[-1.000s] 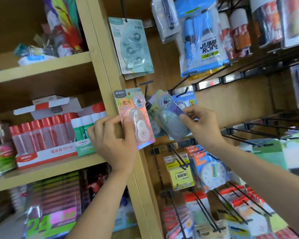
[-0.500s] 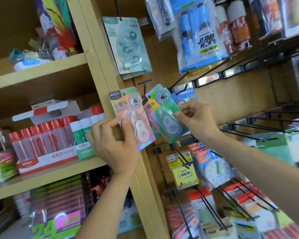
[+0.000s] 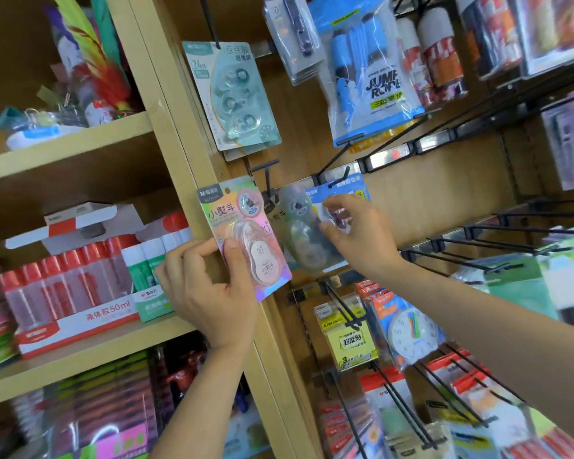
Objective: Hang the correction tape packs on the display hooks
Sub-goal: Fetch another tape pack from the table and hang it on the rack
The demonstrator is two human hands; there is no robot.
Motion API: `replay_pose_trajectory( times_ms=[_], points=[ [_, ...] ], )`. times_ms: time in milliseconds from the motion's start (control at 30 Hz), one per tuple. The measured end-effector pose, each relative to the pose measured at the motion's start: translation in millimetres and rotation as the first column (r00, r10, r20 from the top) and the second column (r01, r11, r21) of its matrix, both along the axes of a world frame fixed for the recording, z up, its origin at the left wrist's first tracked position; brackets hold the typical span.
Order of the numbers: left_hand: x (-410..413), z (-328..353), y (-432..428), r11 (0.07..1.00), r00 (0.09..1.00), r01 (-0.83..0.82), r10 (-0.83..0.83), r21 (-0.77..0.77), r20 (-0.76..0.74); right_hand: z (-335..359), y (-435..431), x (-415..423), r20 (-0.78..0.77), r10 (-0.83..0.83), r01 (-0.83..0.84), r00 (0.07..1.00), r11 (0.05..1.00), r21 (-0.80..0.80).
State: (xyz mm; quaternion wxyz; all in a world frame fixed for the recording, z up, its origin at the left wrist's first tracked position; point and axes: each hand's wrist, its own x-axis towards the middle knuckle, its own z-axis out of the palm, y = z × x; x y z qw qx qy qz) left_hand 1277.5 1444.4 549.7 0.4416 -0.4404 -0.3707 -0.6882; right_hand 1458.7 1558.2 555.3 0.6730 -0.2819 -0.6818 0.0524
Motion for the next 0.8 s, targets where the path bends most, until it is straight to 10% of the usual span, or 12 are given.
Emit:
replay_pose_trajectory(
  times_ms=[200,800],
  points=[
    [0.6,-0.1,0.1,1.0,1.0,0.006,-0.006,0.004,0.007,7.9,-0.2,-11.0,0.466,-0.43,0.121,0.773,0.821,0.557],
    [-1.6,-3.3,2.9,0.999,0.999,-0.035,0.035,-0.034,-0.006,43.2,69.1,-27.9,0.754,-0.581,0.288,0.307,0.812,0.508]
  ],
)
